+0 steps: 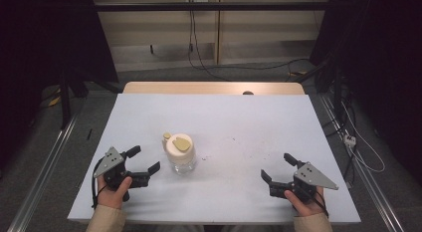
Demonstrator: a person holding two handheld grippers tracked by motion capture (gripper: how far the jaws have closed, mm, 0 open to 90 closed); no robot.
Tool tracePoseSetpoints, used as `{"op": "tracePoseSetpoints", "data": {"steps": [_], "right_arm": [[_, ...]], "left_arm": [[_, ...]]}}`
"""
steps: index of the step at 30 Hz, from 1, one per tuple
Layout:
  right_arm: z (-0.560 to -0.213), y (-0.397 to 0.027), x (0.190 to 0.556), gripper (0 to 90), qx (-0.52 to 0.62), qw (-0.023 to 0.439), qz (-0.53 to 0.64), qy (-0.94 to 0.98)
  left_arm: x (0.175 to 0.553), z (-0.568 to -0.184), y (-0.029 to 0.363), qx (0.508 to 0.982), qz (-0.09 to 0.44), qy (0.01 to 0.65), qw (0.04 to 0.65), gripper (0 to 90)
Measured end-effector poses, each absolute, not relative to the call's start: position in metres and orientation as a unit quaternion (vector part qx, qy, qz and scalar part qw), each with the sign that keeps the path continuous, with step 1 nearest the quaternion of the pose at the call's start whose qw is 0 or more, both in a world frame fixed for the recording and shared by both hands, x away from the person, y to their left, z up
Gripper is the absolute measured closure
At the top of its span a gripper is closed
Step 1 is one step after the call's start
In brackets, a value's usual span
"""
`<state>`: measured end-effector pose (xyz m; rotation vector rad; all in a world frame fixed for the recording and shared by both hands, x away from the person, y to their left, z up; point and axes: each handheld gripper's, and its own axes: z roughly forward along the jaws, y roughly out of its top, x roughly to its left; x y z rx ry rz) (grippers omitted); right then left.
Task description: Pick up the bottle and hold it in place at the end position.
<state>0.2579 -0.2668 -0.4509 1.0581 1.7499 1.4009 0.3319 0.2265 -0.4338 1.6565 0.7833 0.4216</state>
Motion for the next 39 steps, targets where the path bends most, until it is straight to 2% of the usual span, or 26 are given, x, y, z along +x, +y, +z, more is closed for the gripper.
{"op": "tracePoseSetpoints", "data": {"steps": [19, 39], "right_arm": [[-0.45, -0.264, 0.257, 4.2, 0.4, 0.326, 0.532, 0.672], [-0.449, -0.263, 0.258, 4.3, 0.398, 0.326, 0.532, 0.672]], "left_arm": [[0.329, -0.432, 0.21, 0.72, 0.176, 0.317, 0.592, 3.1], [0.333, -0.436, 0.18, 0.739, 0.171, 0.323, 0.565, 3.7]]}}
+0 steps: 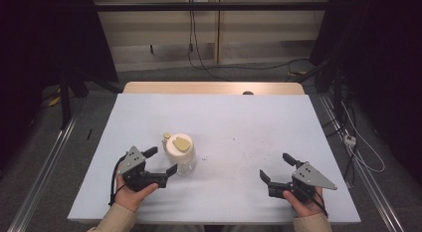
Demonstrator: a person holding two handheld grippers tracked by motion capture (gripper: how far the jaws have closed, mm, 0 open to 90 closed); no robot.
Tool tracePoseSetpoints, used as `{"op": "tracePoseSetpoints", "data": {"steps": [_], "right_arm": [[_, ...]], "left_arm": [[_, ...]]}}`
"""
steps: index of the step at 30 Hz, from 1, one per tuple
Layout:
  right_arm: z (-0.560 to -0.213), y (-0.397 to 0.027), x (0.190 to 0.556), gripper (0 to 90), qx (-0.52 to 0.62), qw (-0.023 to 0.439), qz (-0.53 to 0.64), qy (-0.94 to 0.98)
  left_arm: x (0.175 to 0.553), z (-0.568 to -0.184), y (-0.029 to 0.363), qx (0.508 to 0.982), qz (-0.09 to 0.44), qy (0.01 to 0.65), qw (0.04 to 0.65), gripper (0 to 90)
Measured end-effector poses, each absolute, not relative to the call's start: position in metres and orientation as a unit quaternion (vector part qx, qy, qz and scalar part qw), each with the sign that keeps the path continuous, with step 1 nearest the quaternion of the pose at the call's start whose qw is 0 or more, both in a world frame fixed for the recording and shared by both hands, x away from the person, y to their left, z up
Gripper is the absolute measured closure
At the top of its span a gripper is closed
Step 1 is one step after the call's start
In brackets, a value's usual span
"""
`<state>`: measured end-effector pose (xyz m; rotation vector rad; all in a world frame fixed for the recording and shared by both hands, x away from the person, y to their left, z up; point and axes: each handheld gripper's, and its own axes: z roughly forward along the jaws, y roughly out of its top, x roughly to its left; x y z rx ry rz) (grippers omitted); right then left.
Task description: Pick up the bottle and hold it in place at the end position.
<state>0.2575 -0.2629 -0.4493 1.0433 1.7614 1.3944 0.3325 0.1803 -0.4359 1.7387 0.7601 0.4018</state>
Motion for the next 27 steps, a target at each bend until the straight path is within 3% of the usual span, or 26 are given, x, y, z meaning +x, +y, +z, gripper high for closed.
{"op": "tracePoseSetpoints", "data": {"steps": [27], "right_arm": [[-0.449, -0.262, 0.258, 4.4, 0.396, 0.325, 0.535, 0.672]], "left_arm": [[0.343, -0.442, 0.153, 0.748, 0.176, 0.337, 0.544, 4.5]]}}
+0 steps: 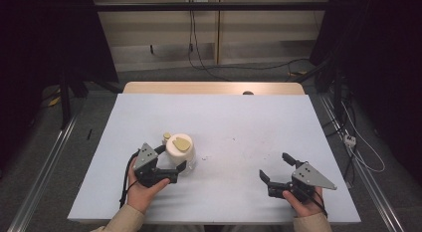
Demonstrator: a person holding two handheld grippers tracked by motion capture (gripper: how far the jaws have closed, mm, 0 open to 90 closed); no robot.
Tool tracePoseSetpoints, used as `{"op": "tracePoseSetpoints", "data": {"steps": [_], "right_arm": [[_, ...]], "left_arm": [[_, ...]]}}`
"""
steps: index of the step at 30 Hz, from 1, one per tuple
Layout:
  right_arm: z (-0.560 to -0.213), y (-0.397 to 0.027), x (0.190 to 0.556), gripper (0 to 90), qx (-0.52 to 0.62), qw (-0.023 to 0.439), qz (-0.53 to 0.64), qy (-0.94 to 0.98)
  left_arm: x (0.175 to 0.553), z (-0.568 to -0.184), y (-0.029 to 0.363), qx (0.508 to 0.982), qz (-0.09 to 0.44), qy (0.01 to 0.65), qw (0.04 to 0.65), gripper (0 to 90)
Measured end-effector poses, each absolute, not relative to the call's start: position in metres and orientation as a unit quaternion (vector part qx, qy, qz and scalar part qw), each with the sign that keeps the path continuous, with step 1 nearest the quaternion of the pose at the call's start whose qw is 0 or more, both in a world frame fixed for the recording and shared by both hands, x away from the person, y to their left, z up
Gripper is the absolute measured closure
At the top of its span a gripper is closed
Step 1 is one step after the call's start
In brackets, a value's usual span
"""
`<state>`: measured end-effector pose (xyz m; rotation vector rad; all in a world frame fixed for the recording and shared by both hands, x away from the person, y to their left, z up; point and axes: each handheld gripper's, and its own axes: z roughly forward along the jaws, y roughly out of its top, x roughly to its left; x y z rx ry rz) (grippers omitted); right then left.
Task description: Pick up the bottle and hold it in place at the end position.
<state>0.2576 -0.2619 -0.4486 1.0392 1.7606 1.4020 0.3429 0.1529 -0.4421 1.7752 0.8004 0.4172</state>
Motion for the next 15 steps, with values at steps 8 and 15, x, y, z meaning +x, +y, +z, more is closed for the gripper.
{"op": "tracePoseSetpoints", "data": {"steps": [8, 15], "right_arm": [[-0.448, -0.261, 0.258, 4.4, 0.396, 0.325, 0.535, 0.672], [-0.448, -0.261, 0.258, 4.6, 0.395, 0.325, 0.536, 0.672]], "left_arm": [[0.346, -0.444, 0.147, 0.746, 0.179, 0.342, 0.542, 4.4], [0.348, -0.446, 0.138, 0.747, 0.187, 0.344, 0.538, 4.2]]}}
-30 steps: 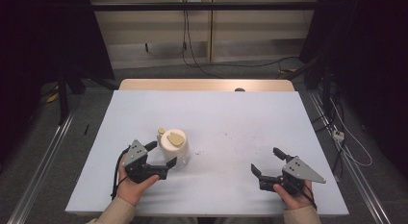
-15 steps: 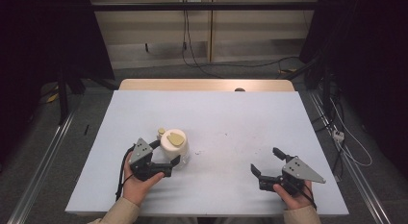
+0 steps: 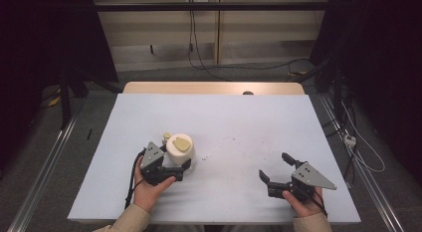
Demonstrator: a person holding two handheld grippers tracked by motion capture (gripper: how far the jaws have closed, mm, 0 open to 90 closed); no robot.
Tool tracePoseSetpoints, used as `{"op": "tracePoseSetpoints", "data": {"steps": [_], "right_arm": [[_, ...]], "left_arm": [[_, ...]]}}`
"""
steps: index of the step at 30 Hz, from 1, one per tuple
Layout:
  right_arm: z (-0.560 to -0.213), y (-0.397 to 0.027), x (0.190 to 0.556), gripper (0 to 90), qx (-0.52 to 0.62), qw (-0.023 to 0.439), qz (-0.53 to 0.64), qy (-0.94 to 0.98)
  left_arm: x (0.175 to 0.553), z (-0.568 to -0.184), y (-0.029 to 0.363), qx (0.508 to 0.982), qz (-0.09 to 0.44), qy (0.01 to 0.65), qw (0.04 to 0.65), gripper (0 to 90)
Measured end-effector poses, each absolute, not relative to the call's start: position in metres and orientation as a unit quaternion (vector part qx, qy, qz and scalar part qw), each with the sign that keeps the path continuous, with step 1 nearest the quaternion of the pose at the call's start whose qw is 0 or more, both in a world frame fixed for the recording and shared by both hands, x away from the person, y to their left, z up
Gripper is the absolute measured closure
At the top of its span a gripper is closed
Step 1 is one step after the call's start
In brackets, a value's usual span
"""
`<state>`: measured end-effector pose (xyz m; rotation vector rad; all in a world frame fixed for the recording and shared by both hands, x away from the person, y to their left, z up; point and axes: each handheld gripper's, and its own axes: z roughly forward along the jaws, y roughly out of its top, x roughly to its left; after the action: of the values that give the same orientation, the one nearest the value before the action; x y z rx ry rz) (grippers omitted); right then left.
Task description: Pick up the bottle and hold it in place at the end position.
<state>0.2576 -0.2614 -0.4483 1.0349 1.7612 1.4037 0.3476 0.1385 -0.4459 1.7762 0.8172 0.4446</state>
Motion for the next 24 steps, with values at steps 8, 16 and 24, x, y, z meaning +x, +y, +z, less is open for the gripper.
{"op": "tracePoseSetpoints", "data": {"steps": [8, 16, 24], "right_arm": [[-0.448, -0.261, 0.258, 4.7, 0.394, 0.325, 0.536, 0.672], [-0.448, -0.261, 0.258, 4.8, 0.394, 0.325, 0.537, 0.672], [-0.448, -0.262, 0.258, 4.9, 0.393, 0.327, 0.536, 0.672]], "left_arm": [[0.349, -0.446, 0.134, 0.739, 0.197, 0.349, 0.541, 4.1], [0.353, -0.449, 0.126, 0.733, 0.208, 0.356, 0.541, 3.5], [0.355, -0.451, 0.121, 0.727, 0.218, 0.36, 0.543, 3.4]]}}
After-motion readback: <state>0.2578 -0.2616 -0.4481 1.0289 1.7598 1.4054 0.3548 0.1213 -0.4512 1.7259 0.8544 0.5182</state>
